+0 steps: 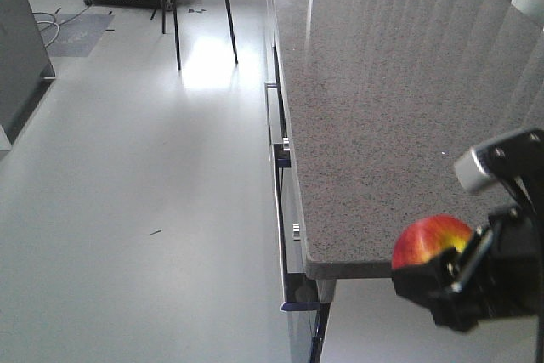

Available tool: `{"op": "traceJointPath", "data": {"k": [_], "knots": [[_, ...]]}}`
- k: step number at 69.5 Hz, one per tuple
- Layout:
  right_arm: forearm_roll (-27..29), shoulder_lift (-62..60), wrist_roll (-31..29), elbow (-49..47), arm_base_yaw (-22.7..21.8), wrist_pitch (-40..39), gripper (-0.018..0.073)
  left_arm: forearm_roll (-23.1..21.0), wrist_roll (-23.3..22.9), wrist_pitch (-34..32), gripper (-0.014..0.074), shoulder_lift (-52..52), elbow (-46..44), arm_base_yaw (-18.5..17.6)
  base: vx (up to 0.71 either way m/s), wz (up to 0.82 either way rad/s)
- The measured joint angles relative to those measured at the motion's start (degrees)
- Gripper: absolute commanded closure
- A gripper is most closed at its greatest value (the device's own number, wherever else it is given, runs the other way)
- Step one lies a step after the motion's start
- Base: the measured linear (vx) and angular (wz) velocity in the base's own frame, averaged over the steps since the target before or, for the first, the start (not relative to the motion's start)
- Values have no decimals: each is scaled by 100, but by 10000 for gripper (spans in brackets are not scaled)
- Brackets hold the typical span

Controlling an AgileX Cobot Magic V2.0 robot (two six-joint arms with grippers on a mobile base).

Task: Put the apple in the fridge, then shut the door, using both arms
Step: 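Pull the held apple back off the countertop with the right gripper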

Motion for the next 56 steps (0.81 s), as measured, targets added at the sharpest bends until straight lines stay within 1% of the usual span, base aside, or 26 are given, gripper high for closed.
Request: {"op": "traceJointPath", "data": {"k": [12,21,27,36,48,56], "knots": [[0,-486,-16,444,0,56,410,0,0,0,603,0,0,0,0,0],[0,-539,-18,514,0,56,410,0,0,0,603,0,0,0,0,0],[0,-539,-18,514,0,44,395,0,0,0,603,0,0,0,0,0],[0,-539,-18,514,0,7,326,0,0,0,603,0,0,0,0,0],[0,-539,-18,514,0,-18,203,0,0,0,603,0,0,0,0,0],[0,-539,-18,514,0,-18,166,0,0,0,603,0,0,0,0,0]]}}
